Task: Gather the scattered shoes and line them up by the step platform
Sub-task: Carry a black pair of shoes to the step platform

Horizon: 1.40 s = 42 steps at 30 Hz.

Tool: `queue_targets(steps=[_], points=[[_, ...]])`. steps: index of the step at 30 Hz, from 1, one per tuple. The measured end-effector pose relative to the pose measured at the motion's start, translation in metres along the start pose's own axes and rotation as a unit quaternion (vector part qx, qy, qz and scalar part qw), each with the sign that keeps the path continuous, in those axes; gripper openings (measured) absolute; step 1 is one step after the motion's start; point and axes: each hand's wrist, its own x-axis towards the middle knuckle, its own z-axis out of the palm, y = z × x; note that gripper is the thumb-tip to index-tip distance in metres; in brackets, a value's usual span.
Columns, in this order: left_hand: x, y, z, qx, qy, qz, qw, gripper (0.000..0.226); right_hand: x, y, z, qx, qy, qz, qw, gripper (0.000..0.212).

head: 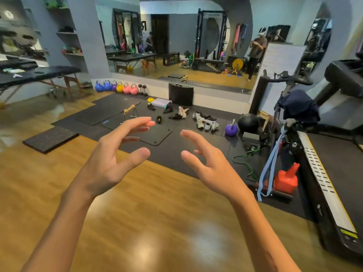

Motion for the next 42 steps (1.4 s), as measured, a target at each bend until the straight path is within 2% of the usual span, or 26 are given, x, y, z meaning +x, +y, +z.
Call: queue_targets(steps=[4, 7, 14, 16, 18, 22, 27, 33, 37, 42], points=[[0.065, -0.054, 0.016, -0.032, 0.032, -0.029, 0.999, 0.051, 0.069, 0.046, -0.009, 0.099, 0.039, 0.035, 0.994, 0.047], [0.11, -0.102, 0.03, -0.051, 0.043, -0.04, 0.997, 0.05, 0.115, 0.084, -0.013, 0.117, 0.073, 0.04, 0.99, 0.048], [0.216, -0.229, 0.054, -0.072, 0.035, -0.033, 0.996, 0.042, 0.229, 0.183, -0.023, 0.053, 0.069, 0.057, 0.995, 0.047], [0.252, -0.265, 0.056, -0.075, 0.052, -0.025, 0.995, 0.034, 0.265, 0.212, -0.023, 0.019, 0.102, 0.055, 0.993, 0.04], [0.293, -0.297, 0.056, -0.063, 0.063, -0.02, 0.996, 0.026, 0.304, 0.236, -0.023, 0.003, 0.156, 0.06, 0.986, 0.043], [0.385, -0.351, 0.058, -0.039, 0.081, -0.003, 0.996, 0.045, 0.382, 0.28, -0.027, 0.054, 0.24, 0.085, 0.965, 0.036], [0.484, -0.426, 0.081, -0.041, 0.114, -0.013, 0.993, 0.048, 0.462, 0.341, -0.04, 0.077, 0.298, 0.114, 0.944, 0.019], [0.585, -0.515, 0.134, -0.023, 0.126, -0.002, 0.992, 0.049, 0.561, 0.448, -0.066, 0.087, 0.298, 0.125, 0.942, 0.017], [0.657, -0.564, 0.168, 0.008, 0.129, -0.019, 0.991, 0.051, 0.629, 0.524, -0.095, 0.106, 0.288, 0.137, 0.942, 0.034], [0.734, -0.611, 0.188, 0.033, 0.161, -0.037, 0.986, 0.051, 0.715, 0.593, -0.133, 0.115, 0.25, 0.14, 0.951, 0.044]])
